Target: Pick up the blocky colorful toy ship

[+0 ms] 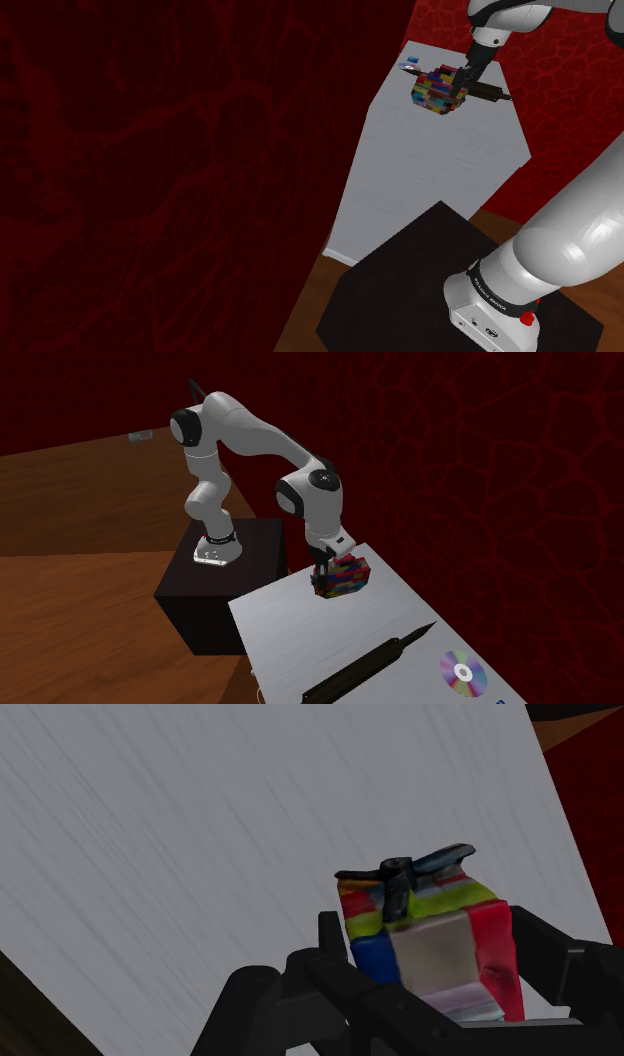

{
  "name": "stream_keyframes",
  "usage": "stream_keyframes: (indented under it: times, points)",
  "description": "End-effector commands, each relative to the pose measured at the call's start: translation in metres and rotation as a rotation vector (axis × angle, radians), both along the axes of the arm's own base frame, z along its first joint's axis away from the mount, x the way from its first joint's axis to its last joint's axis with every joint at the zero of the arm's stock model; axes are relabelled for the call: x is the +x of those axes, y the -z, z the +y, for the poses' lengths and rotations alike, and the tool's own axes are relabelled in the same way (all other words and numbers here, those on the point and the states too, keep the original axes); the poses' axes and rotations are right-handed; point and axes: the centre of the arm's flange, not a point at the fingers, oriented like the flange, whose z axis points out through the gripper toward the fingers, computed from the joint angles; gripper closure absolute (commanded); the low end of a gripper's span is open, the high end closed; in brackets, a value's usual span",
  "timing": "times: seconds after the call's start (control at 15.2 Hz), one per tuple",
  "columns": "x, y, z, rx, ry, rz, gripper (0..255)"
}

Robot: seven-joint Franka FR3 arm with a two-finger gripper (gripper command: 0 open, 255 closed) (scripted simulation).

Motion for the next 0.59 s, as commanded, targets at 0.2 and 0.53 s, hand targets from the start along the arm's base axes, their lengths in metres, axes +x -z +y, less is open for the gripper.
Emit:
stream_keyframes:
  times: [0.2, 0.53]
  points:
    - [0.000, 0.000, 0.000, 0.000, 0.000, 0.000, 255]
    - [0.000, -0.010, 0.001, 0.000, 0.000, 0.000, 255]
